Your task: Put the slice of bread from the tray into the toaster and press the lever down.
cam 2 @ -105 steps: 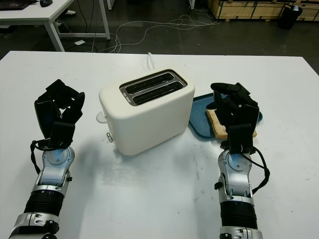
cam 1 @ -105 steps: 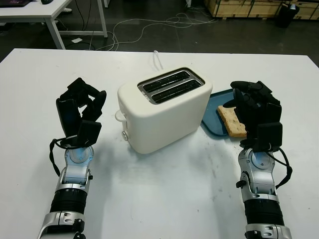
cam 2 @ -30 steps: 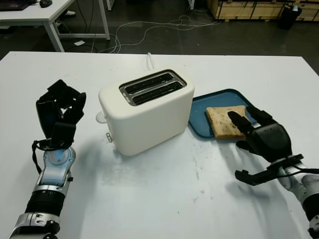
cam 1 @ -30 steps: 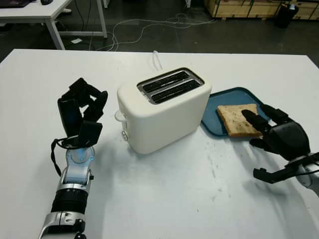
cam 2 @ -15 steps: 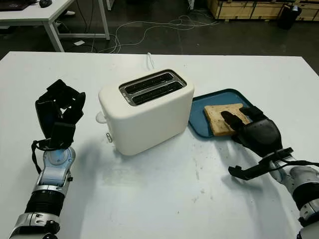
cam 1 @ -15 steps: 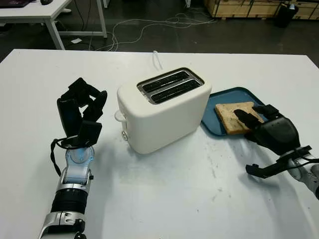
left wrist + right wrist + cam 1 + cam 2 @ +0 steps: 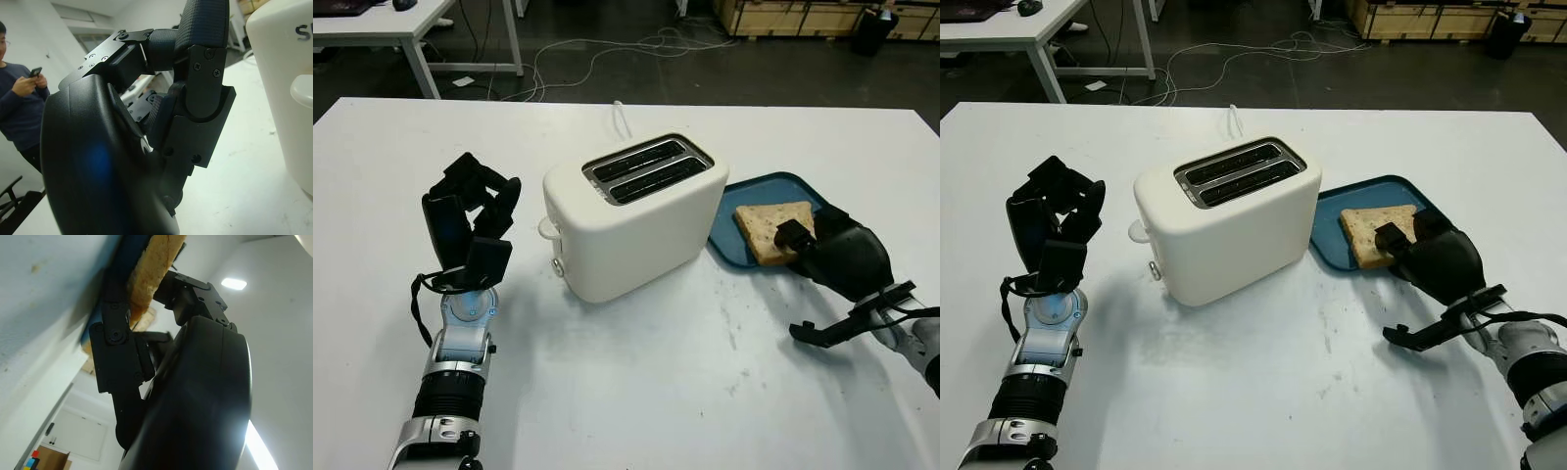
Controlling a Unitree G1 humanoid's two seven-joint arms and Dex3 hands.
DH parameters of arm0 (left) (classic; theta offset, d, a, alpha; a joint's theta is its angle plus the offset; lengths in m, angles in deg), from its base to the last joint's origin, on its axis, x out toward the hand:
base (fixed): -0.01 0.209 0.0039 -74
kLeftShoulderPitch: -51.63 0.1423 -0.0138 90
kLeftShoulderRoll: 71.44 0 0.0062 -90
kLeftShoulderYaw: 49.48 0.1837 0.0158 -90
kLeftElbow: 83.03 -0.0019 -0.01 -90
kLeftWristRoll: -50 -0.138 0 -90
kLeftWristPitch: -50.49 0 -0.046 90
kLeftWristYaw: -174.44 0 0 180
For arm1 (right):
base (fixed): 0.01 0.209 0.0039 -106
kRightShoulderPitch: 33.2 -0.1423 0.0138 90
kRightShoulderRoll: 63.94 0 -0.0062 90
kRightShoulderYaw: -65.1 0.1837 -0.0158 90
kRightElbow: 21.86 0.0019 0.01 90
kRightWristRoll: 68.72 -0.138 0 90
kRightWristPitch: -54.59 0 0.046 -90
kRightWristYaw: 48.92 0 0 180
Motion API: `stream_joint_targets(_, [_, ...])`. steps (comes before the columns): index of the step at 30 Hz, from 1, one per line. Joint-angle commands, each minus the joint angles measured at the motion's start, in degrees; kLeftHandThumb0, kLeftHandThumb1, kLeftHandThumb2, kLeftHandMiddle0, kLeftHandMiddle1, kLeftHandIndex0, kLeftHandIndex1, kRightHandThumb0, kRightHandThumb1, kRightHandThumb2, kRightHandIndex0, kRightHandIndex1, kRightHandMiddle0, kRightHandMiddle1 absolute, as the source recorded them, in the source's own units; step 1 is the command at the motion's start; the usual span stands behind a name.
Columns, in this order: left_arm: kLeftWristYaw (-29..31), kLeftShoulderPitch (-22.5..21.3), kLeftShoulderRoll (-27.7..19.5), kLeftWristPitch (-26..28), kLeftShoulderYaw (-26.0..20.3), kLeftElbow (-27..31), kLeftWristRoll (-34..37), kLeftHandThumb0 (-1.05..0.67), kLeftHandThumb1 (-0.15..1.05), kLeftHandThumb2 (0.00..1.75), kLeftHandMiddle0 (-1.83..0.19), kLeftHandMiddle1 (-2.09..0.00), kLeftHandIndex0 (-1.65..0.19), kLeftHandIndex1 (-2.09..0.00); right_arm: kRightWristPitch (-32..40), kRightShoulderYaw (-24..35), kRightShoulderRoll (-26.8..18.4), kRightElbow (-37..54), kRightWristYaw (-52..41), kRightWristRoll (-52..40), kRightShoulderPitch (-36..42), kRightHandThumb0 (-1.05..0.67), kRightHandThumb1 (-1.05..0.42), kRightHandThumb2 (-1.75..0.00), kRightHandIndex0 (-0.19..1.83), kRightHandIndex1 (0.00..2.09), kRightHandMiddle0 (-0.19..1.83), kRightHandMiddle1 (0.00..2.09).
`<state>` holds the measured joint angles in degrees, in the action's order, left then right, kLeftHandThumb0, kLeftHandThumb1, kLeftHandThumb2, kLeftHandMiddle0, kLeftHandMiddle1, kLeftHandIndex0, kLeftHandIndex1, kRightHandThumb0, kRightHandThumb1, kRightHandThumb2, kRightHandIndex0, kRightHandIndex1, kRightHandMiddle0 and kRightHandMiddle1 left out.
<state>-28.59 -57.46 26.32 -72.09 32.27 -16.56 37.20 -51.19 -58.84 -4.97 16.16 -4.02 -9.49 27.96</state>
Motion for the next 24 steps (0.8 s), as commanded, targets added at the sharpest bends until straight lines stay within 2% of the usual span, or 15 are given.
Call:
stream_joint_targets(1, [0.24, 0.37, -0.11, -1.07, 0.05, 0.48, 0.21, -0.96, 0.92, 0.33, -1.11, -1.68, -0.89, -1.51, 1.37, -1.19, 0.26, -0.16, 0.17, 1.5, 2.14, -0.54, -0.92, -0.41, 1.34, 1.75, 0.57, 1.75])
stream_joint_targets(3, [0.16, 0.38, -0.1, -1.22, 0.07, 0.36, 0.18, -0.96, 0.92, 0.32, -1.11, -1.67, -0.9, -1.5, 0.98, -1.29, 0.02, 0.01, 0.83, 1.56, 2.18, -0.54, -0.92, -0.44, 1.41, 1.75, 0.58, 1.75])
stream_joint_targets(7, [-0.01, 0.44, -0.11, -1.0, 0.14, 0.38, -0.16, -0.96, 0.92, 0.32, -1.1, -1.67, -0.9, -1.5, 0.32, -1.25, -0.42, 0.61, 1.14, 1.24, 2.09, -0.53, -0.92, -0.5, 1.36, 1.75, 0.52, 1.75])
stream_joint_targets(16, [0.3, 0.48, 0.02, -1.4, 0.07, 0.21, 0.42, -0.95, 0.92, 0.32, -1.1, -1.67, -0.9, -1.49, -1.38, -0.56, -2.17, 3.91, 2.01, 0.87, 1.47, -0.49, -0.92, -0.5, 1.2, 1.75, 0.42, 1.75])
stream_joint_targets(20, [0.03, 0.4, -0.12, -1.4, 0.08, 0.07, -0.01, -0.96, 0.92, 0.33, -1.1, -1.67, -0.89, -1.5, -2.46, 1.0, -3.67, 7.93, -0.63, -0.28, 1.81, -0.46, -0.92, -0.54, 1.13, 1.75, 0.35, 1.75])
stream_joint_targets(24, [-0.3, 0.36, -0.13, -1.51, 0.06, -0.01, -0.28, -0.96, 0.92, 0.33, -1.1, -1.68, -0.89, -1.5, -3.01, 3.72, -5.31, 13.13, -7.62, -2.27, 2.66, -0.45, -0.92, -0.64, 1.08, 1.75, 0.33, 1.75])
